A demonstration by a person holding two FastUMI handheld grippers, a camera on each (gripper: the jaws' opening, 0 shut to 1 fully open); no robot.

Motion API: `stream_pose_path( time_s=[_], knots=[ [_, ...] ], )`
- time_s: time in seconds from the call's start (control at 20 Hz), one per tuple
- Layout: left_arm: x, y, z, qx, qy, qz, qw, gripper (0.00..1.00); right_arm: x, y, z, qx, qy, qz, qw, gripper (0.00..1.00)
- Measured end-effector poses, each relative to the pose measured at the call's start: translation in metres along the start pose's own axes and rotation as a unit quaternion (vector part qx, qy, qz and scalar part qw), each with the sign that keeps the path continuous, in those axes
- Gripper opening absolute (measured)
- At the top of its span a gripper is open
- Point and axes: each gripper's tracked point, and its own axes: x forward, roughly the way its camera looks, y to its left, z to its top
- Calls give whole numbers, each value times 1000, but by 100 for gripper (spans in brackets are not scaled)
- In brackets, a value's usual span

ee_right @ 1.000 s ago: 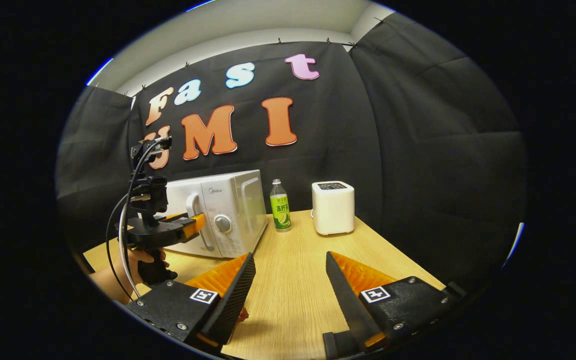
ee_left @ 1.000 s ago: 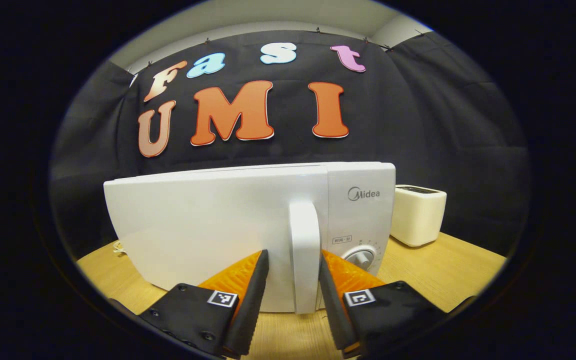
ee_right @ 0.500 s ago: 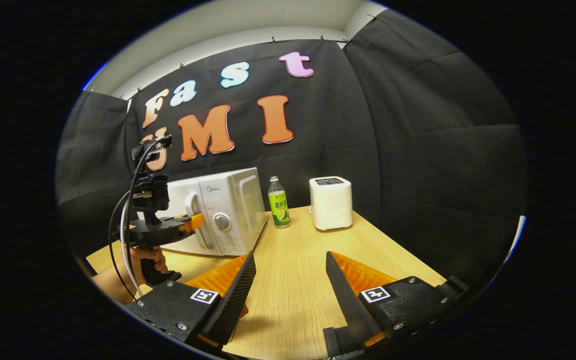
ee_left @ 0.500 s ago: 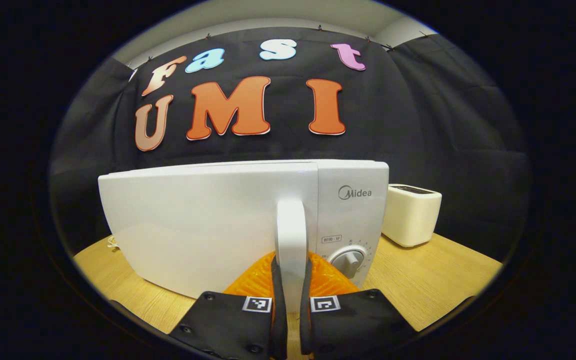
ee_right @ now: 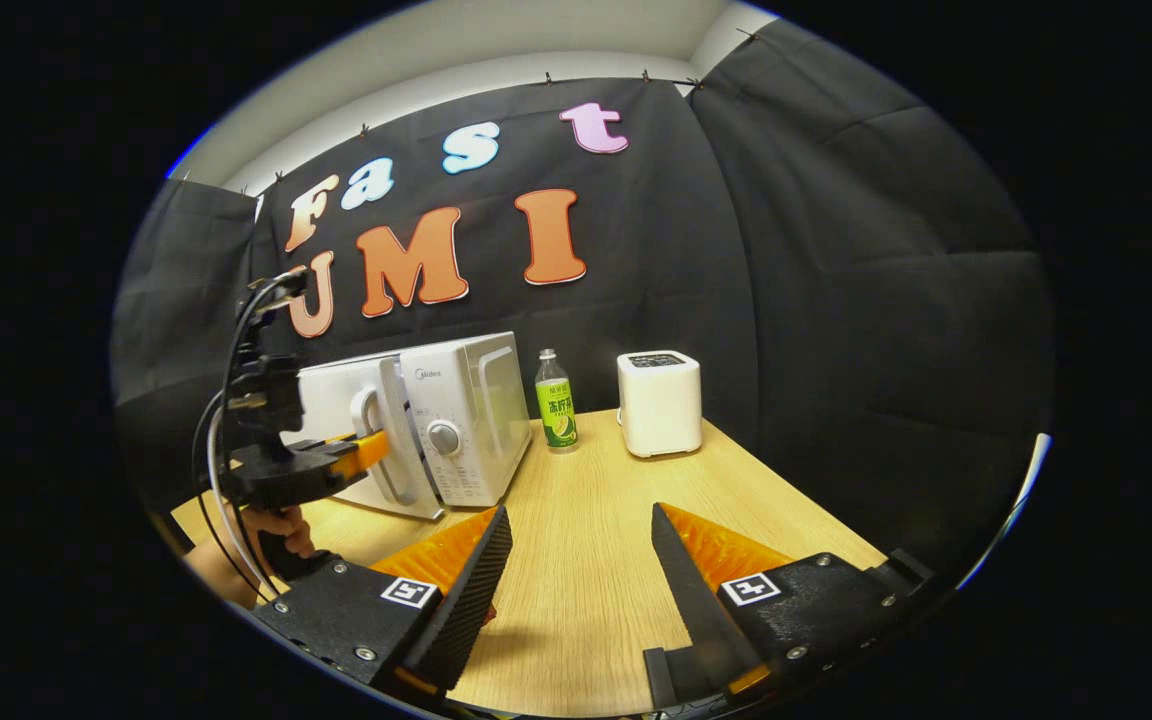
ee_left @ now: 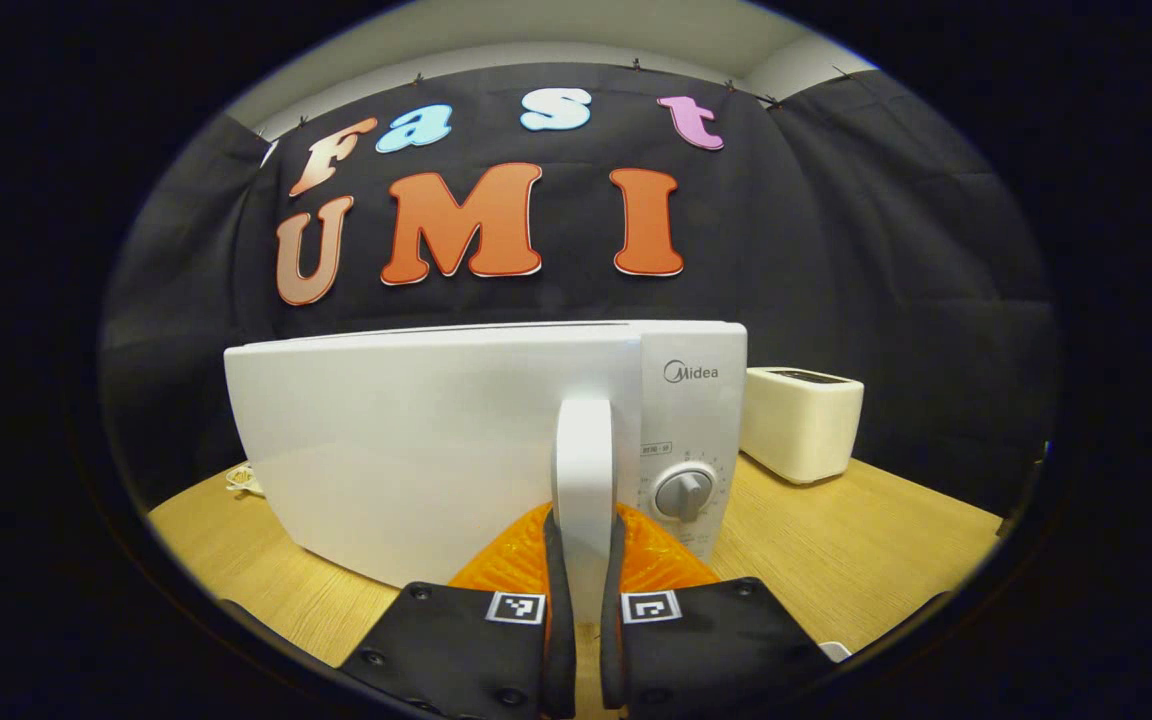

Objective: Open the microwave oven with the left hand, put the food in, and close the microwave oven.

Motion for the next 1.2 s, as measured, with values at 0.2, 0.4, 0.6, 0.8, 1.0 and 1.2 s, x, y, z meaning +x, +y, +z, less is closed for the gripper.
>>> stream_pose_path(
  time_s=[0.2,0.4,0.6,0.8,1.0,1.2],
  knots=[
    [-52,18,-1,21,-24,-17,999,14,-7,6,0,-5,-6,2,1000,88],
    [-105,48,-10,14,-35,-14,999,13,-8,15,-2,-13,0,10,1000,88],
    [-144,82,-13,18,-38,6,999,13,-9,24,-1,-19,0,15,1000,87],
    [-175,118,-16,16,-42,27,999,13,-8,33,-4,-26,3,16,1000,87],
    [-195,153,-18,52,-49,47,996,13,-7,41,-10,-29,12,12,999,87],
    [-211,190,-22,40,-53,62,996,13,-9,49,-12,-42,12,5,999,87]
  ],
)
